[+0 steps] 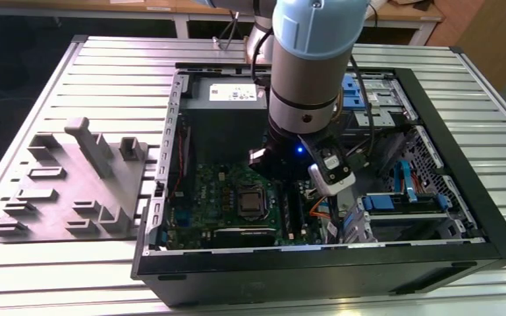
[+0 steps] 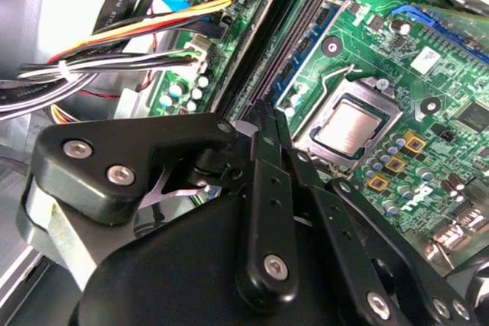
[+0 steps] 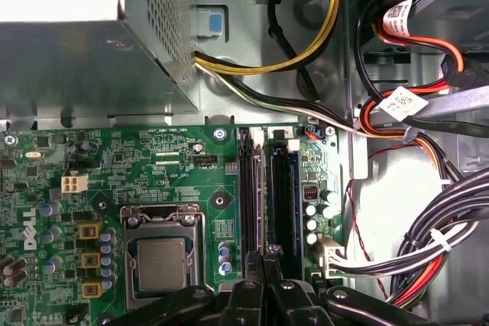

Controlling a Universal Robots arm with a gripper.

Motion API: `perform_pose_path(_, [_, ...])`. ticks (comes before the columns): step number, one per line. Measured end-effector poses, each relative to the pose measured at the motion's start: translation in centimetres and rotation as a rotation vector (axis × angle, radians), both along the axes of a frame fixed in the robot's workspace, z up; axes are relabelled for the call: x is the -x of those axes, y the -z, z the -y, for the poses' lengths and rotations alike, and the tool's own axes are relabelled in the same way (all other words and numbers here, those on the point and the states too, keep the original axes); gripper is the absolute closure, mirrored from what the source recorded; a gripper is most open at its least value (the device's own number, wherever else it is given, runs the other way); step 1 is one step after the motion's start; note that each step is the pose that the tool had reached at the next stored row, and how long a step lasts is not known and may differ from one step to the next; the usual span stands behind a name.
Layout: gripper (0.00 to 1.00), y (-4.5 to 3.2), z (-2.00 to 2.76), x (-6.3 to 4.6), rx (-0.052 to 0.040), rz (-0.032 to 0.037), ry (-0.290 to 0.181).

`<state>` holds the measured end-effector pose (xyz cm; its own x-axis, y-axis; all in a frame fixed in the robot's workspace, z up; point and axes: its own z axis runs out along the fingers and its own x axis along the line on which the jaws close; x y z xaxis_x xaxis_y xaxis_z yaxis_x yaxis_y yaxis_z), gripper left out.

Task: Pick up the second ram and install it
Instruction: 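Insert the second ram into the second slot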

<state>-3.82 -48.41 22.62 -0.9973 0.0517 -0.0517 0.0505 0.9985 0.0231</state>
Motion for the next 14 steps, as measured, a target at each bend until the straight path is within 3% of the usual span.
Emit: perform_pose_path(14, [0.89,-0.13,0.01,0.0,0.0003,0.0,-0.007])
